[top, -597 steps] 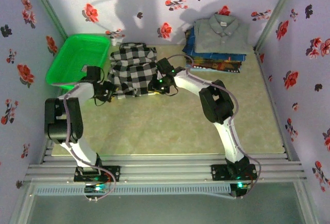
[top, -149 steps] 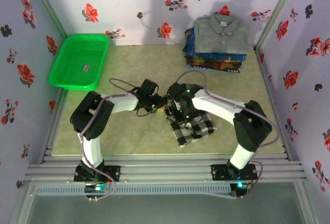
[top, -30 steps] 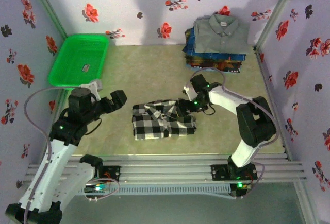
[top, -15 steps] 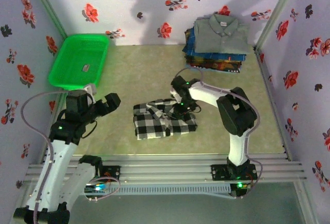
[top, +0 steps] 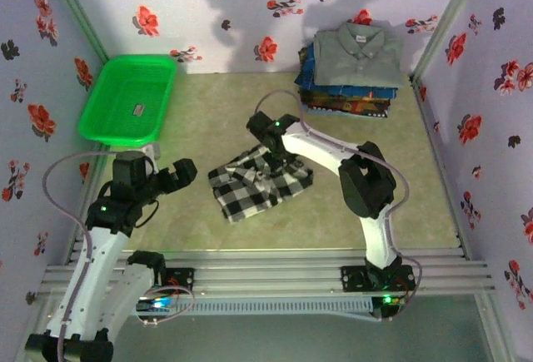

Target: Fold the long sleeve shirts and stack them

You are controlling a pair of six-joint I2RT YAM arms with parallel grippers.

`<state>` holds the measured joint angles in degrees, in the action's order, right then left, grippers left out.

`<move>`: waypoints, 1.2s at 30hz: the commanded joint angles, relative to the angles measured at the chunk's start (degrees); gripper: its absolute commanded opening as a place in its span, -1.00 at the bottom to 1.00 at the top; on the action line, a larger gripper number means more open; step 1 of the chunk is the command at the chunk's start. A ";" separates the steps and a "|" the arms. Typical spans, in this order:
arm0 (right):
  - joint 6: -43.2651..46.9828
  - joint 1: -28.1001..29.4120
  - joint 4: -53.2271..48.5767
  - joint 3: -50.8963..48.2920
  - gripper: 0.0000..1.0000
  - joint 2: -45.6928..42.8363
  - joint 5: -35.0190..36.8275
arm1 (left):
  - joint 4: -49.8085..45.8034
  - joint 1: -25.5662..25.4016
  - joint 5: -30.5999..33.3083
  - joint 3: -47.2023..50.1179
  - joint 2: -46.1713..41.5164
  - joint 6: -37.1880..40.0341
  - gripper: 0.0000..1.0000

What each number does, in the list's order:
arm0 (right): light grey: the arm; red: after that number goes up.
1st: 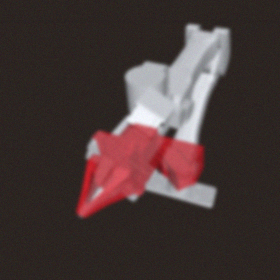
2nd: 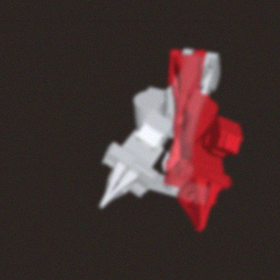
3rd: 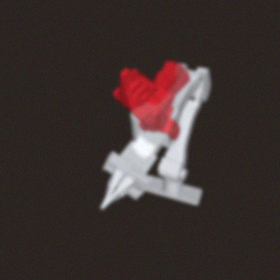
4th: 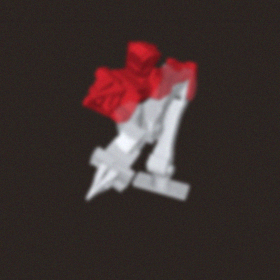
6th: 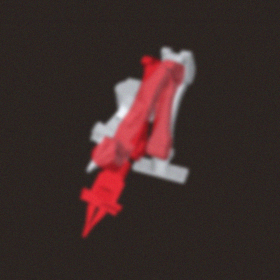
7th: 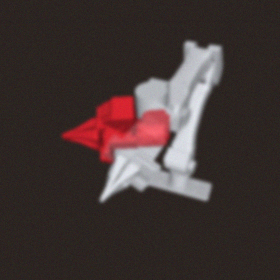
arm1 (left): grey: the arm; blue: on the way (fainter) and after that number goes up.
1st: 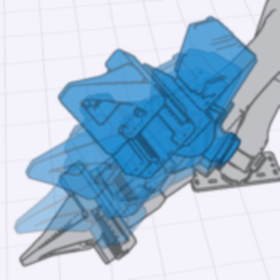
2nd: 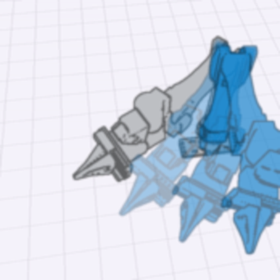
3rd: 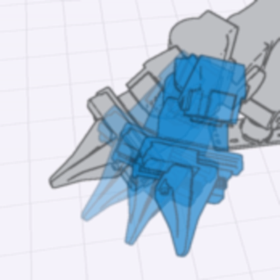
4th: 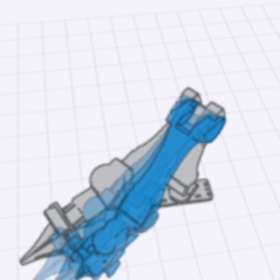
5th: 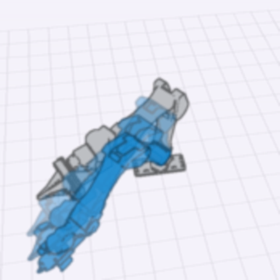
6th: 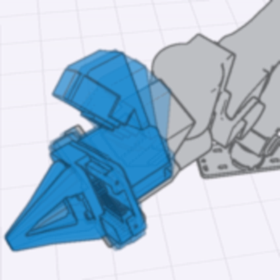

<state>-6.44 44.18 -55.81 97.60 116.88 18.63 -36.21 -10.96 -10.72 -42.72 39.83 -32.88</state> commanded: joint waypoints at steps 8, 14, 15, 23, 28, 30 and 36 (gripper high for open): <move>4.76 -5.04 -8.89 28.15 -1.00 5.88 24.41 | 5.98 0.60 -4.14 -8.64 3.82 2.22 0.99; 8.68 -7.35 -7.63 42.54 -1.00 10.01 23.48 | 9.68 0.59 -6.62 -12.52 4.51 4.61 0.99; 9.10 -7.66 -7.32 44.72 -1.00 10.45 23.24 | 10.12 0.59 -6.80 -13.00 4.63 4.96 0.99; 13.70 -8.24 0.42 51.51 -1.00 8.31 21.23 | 13.37 0.60 -6.70 -14.72 6.36 7.12 0.99; 14.52 -8.53 6.19 51.55 -1.00 5.20 20.22 | 16.16 0.62 -6.66 -15.04 9.10 8.07 0.99; 14.45 -8.76 7.45 52.50 -1.00 4.71 19.61 | 17.61 0.59 -7.03 -15.11 10.39 8.01 0.99; 11.87 -10.31 7.21 56.13 -1.00 4.06 18.63 | 22.32 0.59 -10.09 -14.15 13.82 6.67 0.99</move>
<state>7.03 35.05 -52.51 150.85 125.21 37.10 -18.83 -10.85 -18.20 -56.01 52.75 -26.59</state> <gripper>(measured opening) 0.079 0.997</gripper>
